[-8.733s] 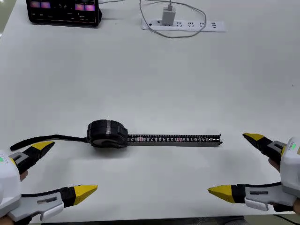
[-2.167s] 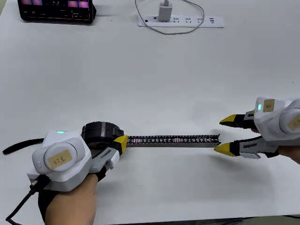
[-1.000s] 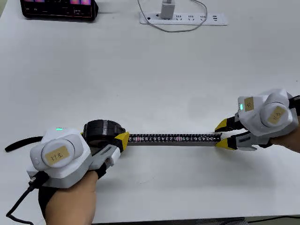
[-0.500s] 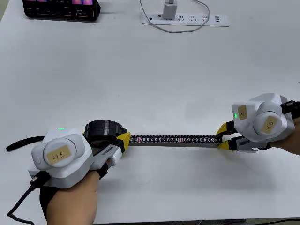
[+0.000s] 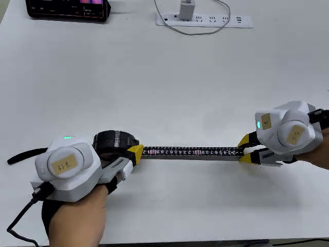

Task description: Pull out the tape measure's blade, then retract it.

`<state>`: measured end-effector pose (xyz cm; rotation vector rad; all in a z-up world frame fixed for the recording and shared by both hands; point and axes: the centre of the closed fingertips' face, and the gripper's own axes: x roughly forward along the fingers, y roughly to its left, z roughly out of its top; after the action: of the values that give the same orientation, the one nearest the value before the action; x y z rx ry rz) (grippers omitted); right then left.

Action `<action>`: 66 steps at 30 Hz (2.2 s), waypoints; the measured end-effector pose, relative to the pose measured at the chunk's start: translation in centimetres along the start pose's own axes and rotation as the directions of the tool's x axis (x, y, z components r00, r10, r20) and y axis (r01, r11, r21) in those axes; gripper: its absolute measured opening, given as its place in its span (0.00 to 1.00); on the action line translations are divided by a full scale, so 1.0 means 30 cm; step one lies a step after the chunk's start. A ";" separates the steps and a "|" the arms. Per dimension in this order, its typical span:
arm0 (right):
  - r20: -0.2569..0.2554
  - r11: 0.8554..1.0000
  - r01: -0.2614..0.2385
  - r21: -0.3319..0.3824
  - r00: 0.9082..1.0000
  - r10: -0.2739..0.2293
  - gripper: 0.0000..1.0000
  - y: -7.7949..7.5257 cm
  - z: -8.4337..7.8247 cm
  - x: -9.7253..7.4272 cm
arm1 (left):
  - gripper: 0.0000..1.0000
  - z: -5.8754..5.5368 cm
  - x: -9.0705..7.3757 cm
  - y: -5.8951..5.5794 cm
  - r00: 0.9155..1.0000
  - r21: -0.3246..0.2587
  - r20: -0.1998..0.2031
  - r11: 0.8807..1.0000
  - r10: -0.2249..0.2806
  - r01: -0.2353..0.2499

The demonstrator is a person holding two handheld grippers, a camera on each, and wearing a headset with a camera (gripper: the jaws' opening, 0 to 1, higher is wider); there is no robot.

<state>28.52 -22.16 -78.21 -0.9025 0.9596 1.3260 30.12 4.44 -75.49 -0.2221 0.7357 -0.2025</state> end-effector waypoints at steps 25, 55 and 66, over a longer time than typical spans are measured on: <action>0.027 0.999 -0.022 0.023 0.999 0.021 0.11 0.015 0.038 -0.010 | 0.57 -0.002 -0.003 0.001 1.000 0.003 -0.014 1.000 -0.024 0.024; 0.098 0.998 -0.060 0.021 0.994 0.058 0.11 0.007 0.170 0.021 | 0.57 -0.003 -0.006 -0.004 0.999 -0.008 -0.012 0.999 -0.035 0.035; 0.114 0.997 -0.072 0.017 0.991 0.069 0.11 0.008 0.202 0.034 | 0.57 -0.003 -0.004 -0.002 0.999 -0.011 -0.013 0.999 -0.036 0.036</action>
<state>28.57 -16.14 -76.98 -0.7747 0.9224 1.4096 29.96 4.41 -75.46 -0.2447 0.7461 -0.2348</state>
